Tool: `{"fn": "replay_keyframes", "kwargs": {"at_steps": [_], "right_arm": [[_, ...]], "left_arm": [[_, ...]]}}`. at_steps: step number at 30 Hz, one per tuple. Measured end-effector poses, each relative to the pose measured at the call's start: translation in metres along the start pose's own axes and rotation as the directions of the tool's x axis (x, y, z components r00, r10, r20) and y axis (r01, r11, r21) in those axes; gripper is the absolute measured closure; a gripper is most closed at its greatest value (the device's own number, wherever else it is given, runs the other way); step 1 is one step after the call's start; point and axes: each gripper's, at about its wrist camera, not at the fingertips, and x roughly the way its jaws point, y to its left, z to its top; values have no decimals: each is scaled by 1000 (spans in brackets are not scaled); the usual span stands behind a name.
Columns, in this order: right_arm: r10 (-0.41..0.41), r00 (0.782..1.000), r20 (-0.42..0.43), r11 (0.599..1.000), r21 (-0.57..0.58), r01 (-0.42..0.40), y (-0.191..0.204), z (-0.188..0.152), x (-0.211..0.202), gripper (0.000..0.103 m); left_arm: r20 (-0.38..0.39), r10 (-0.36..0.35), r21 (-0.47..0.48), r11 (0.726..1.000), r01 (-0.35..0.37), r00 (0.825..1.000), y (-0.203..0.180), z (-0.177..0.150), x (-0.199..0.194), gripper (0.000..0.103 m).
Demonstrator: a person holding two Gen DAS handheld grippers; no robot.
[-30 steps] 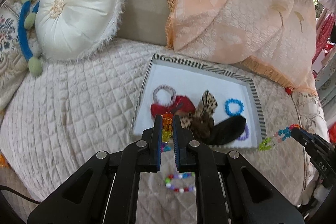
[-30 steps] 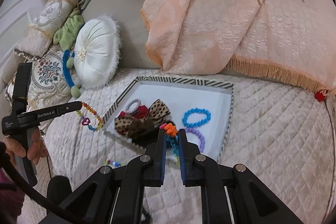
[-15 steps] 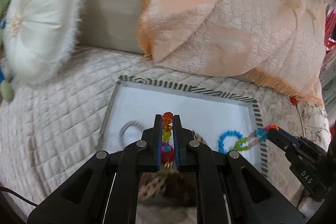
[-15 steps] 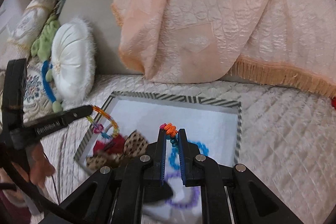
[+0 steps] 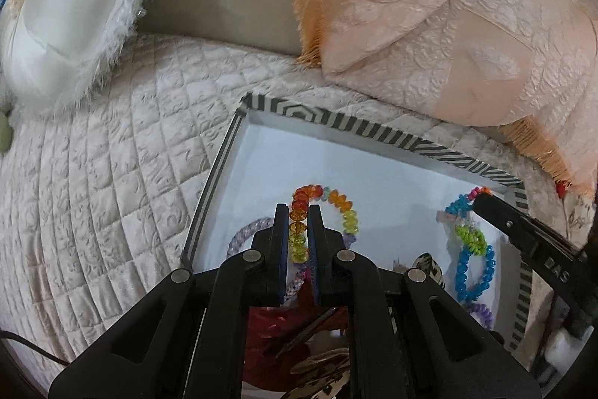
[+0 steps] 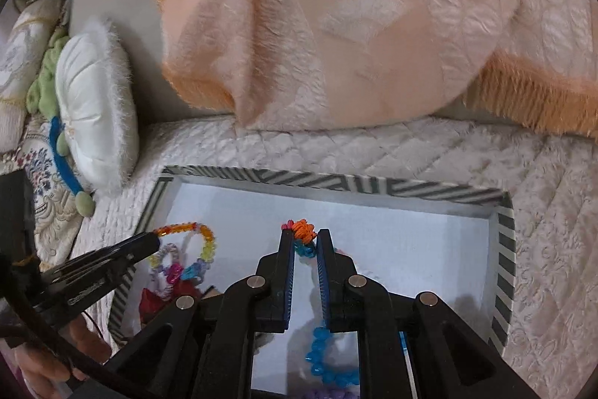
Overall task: Organize jewelry
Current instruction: 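Lower both bracelets into the tray and open both tools, then withdraw both tools toward the multicolour bead bracelet and the black scrunchie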
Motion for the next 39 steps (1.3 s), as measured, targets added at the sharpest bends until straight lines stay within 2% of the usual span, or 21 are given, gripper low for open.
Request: {"fn": "replay_keyframes", "kwargs": {"at_steps": [1,2,3,4,5,9,14,20,28,39], "right_arm": [[1,1000,0,1000,9,-1,-3,-1,-2,89],[7,1000,7,1000,18,-7,-5,-3,-5,81],[12,1000,16,1000,23,-12,-8,-6,-10,75],[13,1000,20,1000,25,-14,-9,-9,-14,68],[14,1000,21,1000,21,-15,-9,-13,-19,67],[-27,999,31,998,-54,28,-2,-29,-41,67],[-40,997,69,992,-115,48,12,-63,-76,67],[-49,992,113,988,-142,65,25,-107,-111,67],[-41,994,99,987,-152,56,47,-154,-136,67],[-23,995,95,984,-173,39,72,-206,-169,60]], "left_arm": [[-4,-8,-5,1000,8,1000,3,-1,0,93],[-4,-9,-3,1000,9,1000,3,-3,-1,86],[-2,-8,0,1000,8,1000,3,-4,-2,72],[0,-6,3,1000,6,1000,3,-6,-4,64],[5,-10,4,1000,10,1000,3,-9,-7,56],[6,-17,18,1000,17,1000,0,-20,-24,55],[40,2,40,999,-3,999,-3,-43,-52,55],[98,44,73,996,-52,994,-4,-78,-88,55],[163,75,101,991,-92,984,-5,-128,-124,55],[162,88,85,991,-103,983,5,-187,-151,55]]}}
